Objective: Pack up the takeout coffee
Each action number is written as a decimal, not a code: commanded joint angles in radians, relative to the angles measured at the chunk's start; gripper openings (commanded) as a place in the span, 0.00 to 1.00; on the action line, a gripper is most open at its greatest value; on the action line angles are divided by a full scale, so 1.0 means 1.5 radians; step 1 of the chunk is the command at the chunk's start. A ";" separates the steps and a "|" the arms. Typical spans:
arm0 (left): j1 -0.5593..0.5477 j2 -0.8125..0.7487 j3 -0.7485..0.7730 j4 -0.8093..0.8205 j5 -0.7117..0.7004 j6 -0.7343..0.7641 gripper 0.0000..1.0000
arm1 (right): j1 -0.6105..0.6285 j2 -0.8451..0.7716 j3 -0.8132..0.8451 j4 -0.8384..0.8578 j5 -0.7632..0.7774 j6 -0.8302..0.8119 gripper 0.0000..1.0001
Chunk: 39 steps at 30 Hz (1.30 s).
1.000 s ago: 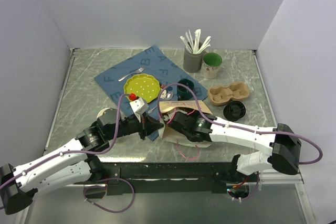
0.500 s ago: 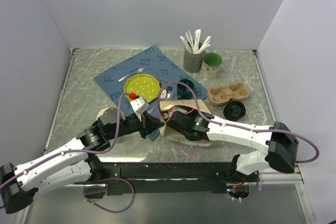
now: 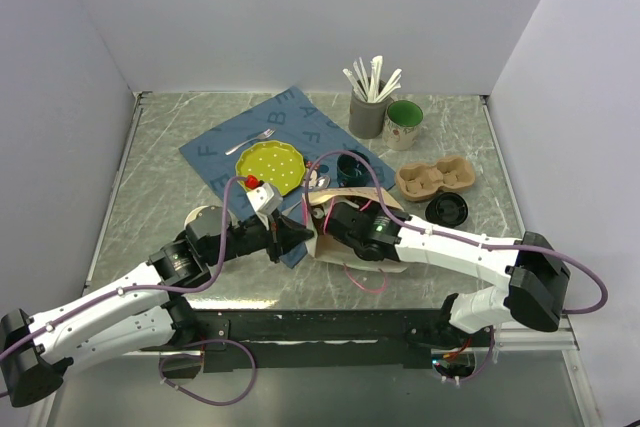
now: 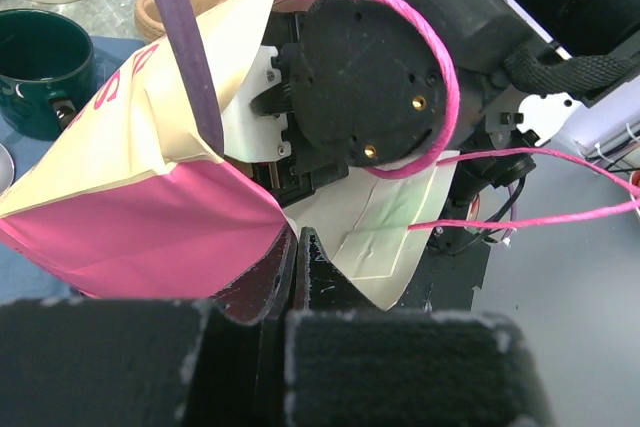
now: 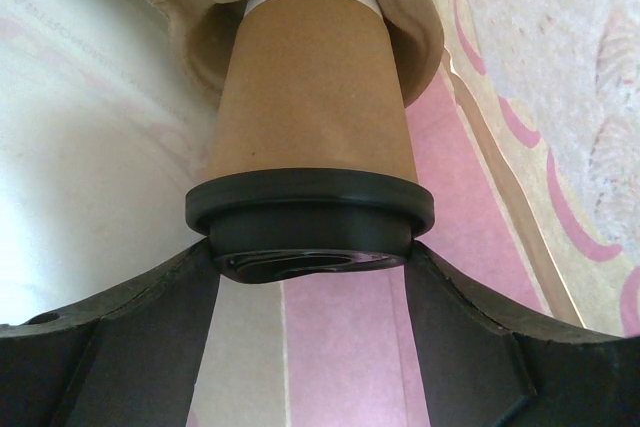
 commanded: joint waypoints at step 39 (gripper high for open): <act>-0.043 0.021 0.035 0.035 0.113 -0.031 0.01 | -0.065 -0.101 -0.008 0.020 -0.010 -0.003 0.89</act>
